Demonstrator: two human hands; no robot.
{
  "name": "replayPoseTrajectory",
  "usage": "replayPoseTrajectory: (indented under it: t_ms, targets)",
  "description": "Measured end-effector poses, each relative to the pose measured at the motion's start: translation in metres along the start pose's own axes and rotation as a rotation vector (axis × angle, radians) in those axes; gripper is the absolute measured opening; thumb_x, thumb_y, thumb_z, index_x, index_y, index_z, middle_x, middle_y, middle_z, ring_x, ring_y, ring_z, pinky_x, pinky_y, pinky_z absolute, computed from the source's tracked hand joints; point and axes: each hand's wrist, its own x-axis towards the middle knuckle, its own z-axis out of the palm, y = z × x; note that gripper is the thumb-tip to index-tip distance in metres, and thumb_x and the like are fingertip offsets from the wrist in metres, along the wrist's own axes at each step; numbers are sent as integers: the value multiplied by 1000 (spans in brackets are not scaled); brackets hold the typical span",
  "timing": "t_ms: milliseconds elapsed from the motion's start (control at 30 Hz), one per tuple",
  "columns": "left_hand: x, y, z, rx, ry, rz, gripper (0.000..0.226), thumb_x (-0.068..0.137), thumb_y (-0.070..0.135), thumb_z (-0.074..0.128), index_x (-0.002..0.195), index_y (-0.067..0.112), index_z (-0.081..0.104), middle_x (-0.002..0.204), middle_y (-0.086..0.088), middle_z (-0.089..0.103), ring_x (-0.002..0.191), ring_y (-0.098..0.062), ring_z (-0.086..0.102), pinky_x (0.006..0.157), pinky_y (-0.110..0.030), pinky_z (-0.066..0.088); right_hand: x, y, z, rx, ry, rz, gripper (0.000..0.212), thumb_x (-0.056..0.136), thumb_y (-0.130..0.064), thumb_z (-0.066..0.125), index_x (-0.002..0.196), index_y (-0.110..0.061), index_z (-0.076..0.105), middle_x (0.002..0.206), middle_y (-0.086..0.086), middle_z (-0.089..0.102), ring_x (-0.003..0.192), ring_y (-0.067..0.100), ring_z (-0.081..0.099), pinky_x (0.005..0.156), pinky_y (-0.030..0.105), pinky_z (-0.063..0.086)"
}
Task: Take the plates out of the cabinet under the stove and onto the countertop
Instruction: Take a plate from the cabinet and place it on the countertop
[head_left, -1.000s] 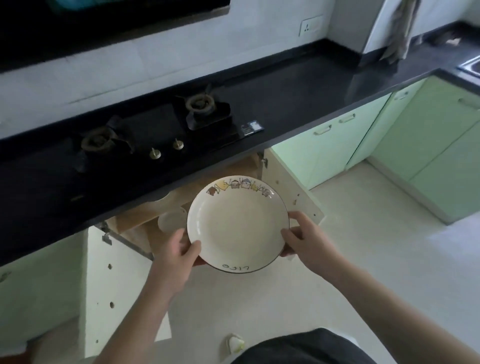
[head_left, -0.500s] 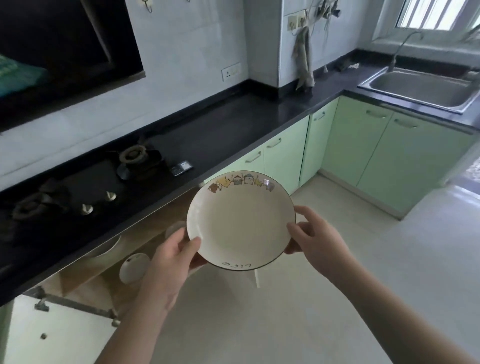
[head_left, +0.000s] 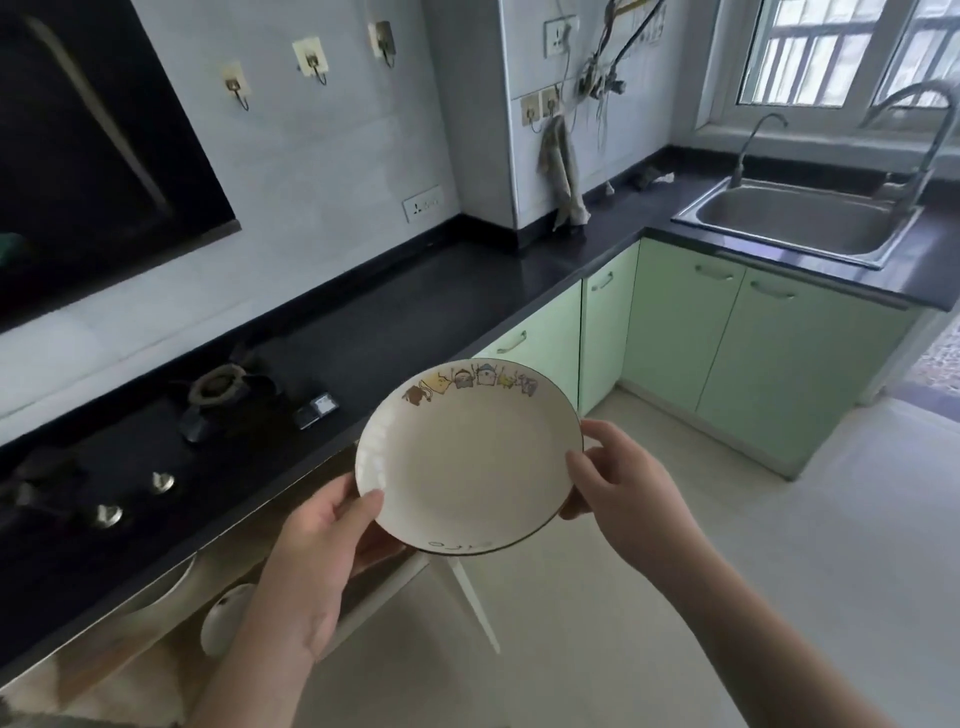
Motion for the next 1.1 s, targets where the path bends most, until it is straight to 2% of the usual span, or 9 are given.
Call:
replayPoseTrajectory:
  t_ms: [133,300,400,567,633,767,867,1000,1100]
  targets:
    - [45,7,-8,-37,31,49,26,95,20,57,104,40,71,105,-1,75,96,-20,72,71,-27,60,41,-19,4,-54,15,-42,23,94,-28,45,111,-44,44,66,-15,72,69,19,70,53,28,48]
    - [100,18,-3,-85,-4,75,26,84,30,64,102,50,65,104,-3,75,96,-22,72,75,-34,61,86,-31,-4,-86,54,-26,25,94,-28,46,117,-39,49,67,-13,73,70,19,68,65,34,53]
    - [135,22,8,-112,-29,82,24,89,24,64,106,41,66,102,-5,76,94,-23,72,71,-30,61,111,-29,-8,-81,105,-4,28,95,-27,46,121,-33,54,68,-11,74,68,16,69,74,37,55]
    - [185,23,40,-139,-28,39,28,92,15,59,112,33,64,99,-2,76,92,-18,73,69,-23,59,155,-20,-27,-84,123,28,27,94,-22,50,116,-34,58,69,-8,74,62,9,71,79,44,57]
    - [206,23,57,-134,-30,9,28,92,14,60,115,29,63,98,-5,76,92,-20,73,69,-23,59,180,-13,-39,-78,118,36,26,93,-24,50,116,-35,57,70,-7,75,63,9,72,79,47,57]
    - [258,25,92,-113,13,-19,29,92,10,59,112,30,64,97,-3,76,91,-18,73,68,-21,58,240,9,-56,-84,116,52,34,95,-25,49,129,-29,52,71,-10,74,64,6,71,79,42,56]
    - [293,32,115,-105,69,-26,31,92,6,57,103,33,67,100,0,76,92,-15,72,66,-18,56,286,23,-67,-10,67,56,39,95,-23,49,134,-26,49,76,-7,75,66,10,72,79,48,57]
    - [331,43,139,-121,139,-74,37,92,4,55,96,38,70,95,-2,76,86,-14,72,63,-20,57,343,28,-86,-1,-15,56,36,94,-23,50,129,-29,49,77,-12,75,66,7,72,66,36,53]
    - [347,46,148,-152,188,-94,39,93,6,54,97,41,70,98,1,76,88,-15,71,64,-25,58,380,28,-90,-15,-70,41,33,93,-21,51,124,-33,48,75,-11,73,65,7,72,68,38,52]
